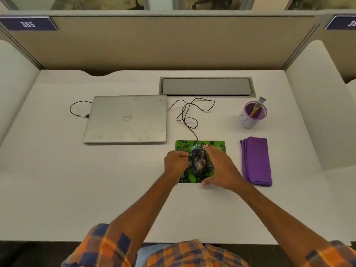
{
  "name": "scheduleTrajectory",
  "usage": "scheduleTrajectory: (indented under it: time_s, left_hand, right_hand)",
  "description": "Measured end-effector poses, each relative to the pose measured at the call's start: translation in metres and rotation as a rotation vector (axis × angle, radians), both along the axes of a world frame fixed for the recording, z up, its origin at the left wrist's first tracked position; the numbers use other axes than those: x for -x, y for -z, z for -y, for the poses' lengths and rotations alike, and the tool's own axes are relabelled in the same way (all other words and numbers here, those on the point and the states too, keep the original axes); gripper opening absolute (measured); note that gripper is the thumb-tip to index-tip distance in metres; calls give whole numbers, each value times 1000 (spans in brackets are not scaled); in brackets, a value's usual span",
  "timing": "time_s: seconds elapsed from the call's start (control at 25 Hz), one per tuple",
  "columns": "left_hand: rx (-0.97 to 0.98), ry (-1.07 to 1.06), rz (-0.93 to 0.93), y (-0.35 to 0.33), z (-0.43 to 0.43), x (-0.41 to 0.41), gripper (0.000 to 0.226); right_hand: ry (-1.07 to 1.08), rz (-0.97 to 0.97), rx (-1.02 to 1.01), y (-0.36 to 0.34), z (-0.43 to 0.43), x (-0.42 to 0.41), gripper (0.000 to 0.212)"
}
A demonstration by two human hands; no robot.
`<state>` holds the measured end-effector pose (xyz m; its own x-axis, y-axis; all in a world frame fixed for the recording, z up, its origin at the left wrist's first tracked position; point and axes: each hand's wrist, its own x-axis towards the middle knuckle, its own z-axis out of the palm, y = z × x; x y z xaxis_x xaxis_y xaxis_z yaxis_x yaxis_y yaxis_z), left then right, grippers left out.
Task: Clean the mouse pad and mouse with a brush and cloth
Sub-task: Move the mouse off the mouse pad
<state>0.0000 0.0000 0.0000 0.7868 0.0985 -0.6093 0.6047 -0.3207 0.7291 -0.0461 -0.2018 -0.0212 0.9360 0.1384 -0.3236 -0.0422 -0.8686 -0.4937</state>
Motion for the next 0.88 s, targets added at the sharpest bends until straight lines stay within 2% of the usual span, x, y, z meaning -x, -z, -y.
scheduleTrajectory:
  time_s: [0.36, 0.64, 0.88]
  left_hand:
    - [56, -91, -58, 8, 8, 2, 26]
    - [109, -125, -56, 13, 13, 8, 29]
    - [138, -145, -71, 13, 13, 8, 30]
  right_hand:
    - [-76, 23, 25, 12, 4, -11, 145]
    - [-90, 85, 35, 17, 5, -9, 129]
    - [-108, 99, 25, 19, 4, -10, 124]
